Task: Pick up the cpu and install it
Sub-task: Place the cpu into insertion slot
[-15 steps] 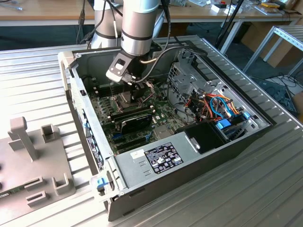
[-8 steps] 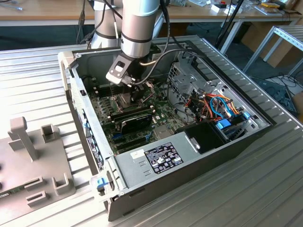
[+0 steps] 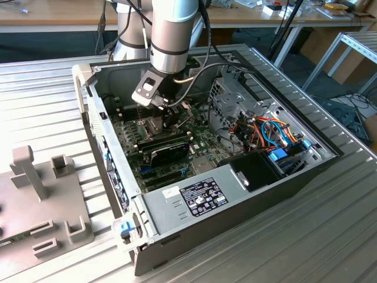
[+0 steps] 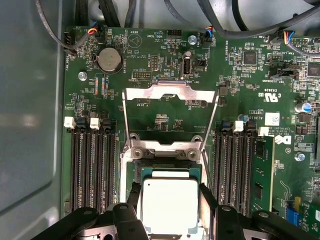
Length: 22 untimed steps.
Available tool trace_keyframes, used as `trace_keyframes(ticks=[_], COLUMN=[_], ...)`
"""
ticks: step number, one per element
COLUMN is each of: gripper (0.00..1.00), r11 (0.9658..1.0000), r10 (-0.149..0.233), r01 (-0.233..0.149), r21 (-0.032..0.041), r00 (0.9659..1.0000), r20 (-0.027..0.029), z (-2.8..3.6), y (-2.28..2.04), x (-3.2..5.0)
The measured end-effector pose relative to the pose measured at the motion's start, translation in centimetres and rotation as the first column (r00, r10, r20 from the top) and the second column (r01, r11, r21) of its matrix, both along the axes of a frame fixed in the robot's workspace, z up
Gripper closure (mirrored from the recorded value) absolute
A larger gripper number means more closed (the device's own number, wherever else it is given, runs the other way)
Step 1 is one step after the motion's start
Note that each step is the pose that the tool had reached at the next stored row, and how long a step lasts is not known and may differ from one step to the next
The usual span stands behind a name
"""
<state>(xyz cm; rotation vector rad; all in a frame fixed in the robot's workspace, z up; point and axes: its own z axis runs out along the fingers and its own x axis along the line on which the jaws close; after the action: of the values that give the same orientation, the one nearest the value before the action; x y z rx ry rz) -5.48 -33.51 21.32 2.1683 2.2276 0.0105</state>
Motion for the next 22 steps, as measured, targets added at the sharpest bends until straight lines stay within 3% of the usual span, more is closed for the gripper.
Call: trace_keyframes(ticks=[22], gripper=[0.45], r11=[0.9999], r10=[-0.013], r01=[0.013], r21=[0.0024], r00=[0.9999], r20=[-0.0001], z=[-0.87], y=[0.15], x=[0.0])
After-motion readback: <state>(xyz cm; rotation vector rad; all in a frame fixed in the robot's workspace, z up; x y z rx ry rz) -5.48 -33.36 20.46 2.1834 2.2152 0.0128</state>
